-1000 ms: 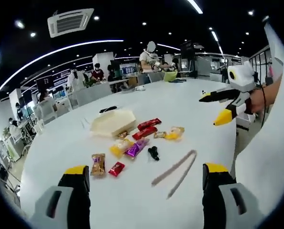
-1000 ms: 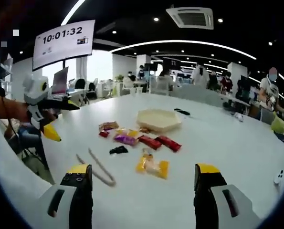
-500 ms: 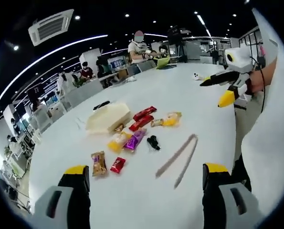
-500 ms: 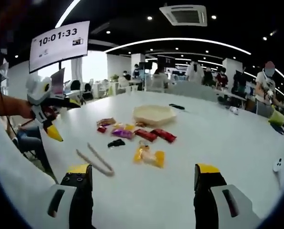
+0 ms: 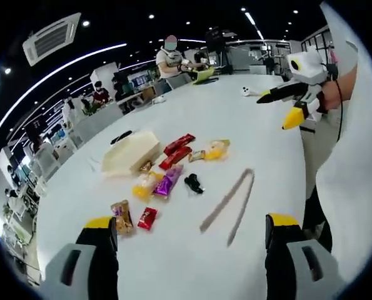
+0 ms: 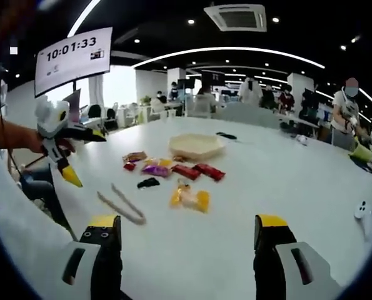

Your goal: Place the target food into the container with the food tongs after gripping and lifting it, then release it inside without dropping or visibly crushing the food.

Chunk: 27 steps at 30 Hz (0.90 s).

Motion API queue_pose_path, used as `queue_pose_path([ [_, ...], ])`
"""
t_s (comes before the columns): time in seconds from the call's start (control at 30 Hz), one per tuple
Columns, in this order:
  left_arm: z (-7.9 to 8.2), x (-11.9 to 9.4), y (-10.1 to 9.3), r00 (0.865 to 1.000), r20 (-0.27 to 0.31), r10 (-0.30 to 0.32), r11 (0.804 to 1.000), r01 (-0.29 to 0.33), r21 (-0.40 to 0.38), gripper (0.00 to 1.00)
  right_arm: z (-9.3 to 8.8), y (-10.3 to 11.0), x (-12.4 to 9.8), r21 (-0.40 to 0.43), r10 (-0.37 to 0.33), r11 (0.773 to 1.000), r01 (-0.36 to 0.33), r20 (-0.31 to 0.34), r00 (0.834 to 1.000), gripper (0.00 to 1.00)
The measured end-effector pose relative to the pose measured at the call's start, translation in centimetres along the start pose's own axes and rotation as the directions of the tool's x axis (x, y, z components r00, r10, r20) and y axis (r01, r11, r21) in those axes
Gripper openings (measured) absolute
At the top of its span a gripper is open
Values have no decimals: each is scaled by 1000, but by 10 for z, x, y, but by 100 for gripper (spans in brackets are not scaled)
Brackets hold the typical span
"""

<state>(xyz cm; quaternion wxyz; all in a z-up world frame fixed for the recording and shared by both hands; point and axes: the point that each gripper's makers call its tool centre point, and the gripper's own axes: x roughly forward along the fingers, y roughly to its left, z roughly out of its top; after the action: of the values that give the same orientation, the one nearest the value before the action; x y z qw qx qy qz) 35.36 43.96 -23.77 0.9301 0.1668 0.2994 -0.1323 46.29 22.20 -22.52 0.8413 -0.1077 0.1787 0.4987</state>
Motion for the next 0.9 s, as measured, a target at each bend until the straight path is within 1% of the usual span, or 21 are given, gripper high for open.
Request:
queue_pose_path([
  [0.2, 6, 9, 0, 1000, -1, -12, 1000, 12, 17, 99, -1, -7, -1, 9, -12, 1000, 12, -1, 1000, 88],
  [0.47, 10, 13, 2, 1000, -6, -26, 998, 26, 52, 99, 2, -12, -1, 7, -22, 1000, 22, 4, 1000, 88],
  [0.73, 11, 18, -1, 999, -18, -49, 997, 50, 66, 99, 3, -9, 0, 2, -16, 1000, 16, 4, 1000, 88],
  [0.9, 11, 24, -4, 997, -38, -66, 993, 70, 93, 99, 4, -8, -1, 5, -16, 1000, 15, 11, 1000, 88],
])
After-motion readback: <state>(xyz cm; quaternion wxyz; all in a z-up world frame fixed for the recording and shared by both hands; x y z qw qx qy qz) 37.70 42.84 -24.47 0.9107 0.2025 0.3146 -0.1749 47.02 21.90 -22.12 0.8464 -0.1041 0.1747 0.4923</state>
